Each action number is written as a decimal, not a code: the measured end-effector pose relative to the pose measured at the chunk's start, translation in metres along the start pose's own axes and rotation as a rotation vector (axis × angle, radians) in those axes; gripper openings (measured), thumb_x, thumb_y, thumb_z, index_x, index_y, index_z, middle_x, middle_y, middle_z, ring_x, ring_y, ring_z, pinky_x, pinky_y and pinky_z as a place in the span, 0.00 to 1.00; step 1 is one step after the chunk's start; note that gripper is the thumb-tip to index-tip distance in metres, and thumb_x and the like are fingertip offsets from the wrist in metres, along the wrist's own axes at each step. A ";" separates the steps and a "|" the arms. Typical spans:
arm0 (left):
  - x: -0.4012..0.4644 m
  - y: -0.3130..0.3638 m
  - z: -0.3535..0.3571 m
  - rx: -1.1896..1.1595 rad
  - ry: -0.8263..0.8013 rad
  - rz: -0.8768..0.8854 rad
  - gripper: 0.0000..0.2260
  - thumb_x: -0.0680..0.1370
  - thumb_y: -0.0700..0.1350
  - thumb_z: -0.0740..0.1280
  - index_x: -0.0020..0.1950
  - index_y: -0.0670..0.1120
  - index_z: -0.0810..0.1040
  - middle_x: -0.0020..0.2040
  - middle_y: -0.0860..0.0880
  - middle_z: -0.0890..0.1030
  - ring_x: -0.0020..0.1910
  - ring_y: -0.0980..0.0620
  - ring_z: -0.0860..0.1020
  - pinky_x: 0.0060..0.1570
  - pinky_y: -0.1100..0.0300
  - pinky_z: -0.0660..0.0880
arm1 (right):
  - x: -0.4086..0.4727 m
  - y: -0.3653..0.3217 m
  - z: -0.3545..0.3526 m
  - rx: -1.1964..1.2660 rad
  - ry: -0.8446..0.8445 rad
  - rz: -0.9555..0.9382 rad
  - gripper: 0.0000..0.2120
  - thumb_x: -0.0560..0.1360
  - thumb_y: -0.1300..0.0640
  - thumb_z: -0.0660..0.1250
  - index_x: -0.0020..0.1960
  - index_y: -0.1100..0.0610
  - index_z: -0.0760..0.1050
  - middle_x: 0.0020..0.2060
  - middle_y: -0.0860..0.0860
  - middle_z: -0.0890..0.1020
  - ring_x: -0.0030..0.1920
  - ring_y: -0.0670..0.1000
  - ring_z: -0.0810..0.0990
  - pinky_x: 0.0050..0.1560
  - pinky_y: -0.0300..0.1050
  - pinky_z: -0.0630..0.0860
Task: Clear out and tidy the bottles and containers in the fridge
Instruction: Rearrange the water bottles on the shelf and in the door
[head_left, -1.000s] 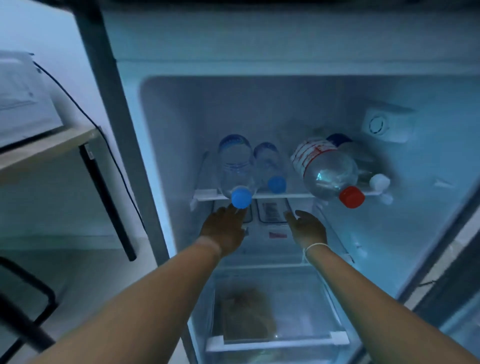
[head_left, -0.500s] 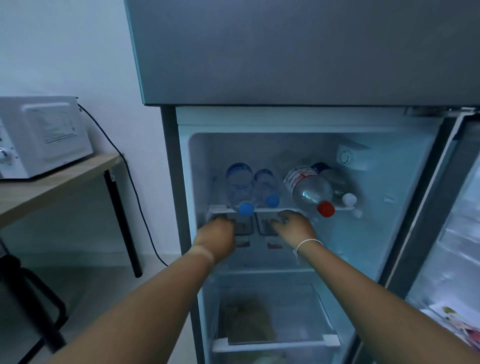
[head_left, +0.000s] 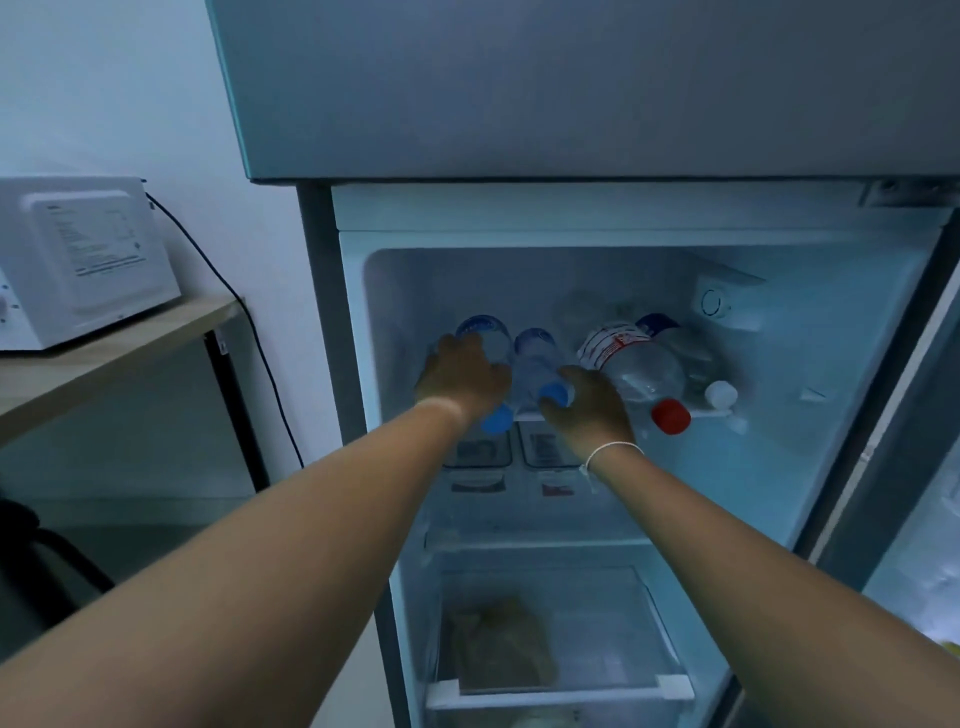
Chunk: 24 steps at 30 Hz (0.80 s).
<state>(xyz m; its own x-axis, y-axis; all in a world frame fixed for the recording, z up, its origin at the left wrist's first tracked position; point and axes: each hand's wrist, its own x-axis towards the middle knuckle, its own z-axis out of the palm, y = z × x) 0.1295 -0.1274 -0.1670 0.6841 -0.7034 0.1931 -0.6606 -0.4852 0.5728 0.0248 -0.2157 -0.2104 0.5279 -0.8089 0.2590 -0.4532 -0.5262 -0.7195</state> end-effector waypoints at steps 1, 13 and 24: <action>0.005 0.000 0.002 -0.023 -0.019 -0.029 0.27 0.77 0.53 0.58 0.75 0.46 0.60 0.71 0.42 0.65 0.66 0.41 0.71 0.64 0.50 0.72 | 0.004 0.000 0.002 -0.005 -0.005 -0.006 0.24 0.75 0.57 0.64 0.71 0.58 0.66 0.67 0.58 0.69 0.66 0.57 0.71 0.64 0.45 0.68; 0.041 -0.002 0.017 -0.405 -0.126 -0.194 0.38 0.72 0.56 0.66 0.77 0.50 0.53 0.67 0.46 0.73 0.49 0.49 0.73 0.38 0.61 0.75 | 0.042 0.009 0.030 0.020 0.056 -0.049 0.29 0.71 0.63 0.69 0.69 0.57 0.62 0.65 0.58 0.69 0.61 0.58 0.73 0.56 0.43 0.70; 0.048 -0.021 0.013 -0.127 -0.045 -0.127 0.40 0.67 0.59 0.67 0.76 0.52 0.55 0.70 0.45 0.71 0.64 0.45 0.75 0.60 0.55 0.74 | 0.072 -0.013 0.037 -0.036 -0.007 0.054 0.34 0.69 0.55 0.71 0.69 0.60 0.59 0.63 0.60 0.69 0.61 0.61 0.74 0.55 0.48 0.74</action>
<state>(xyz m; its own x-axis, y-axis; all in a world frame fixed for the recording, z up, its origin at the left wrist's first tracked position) 0.1724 -0.1577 -0.1796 0.7430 -0.6646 0.0792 -0.5238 -0.5037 0.6869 0.0955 -0.2576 -0.2063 0.5071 -0.8346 0.2154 -0.5066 -0.4908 -0.7088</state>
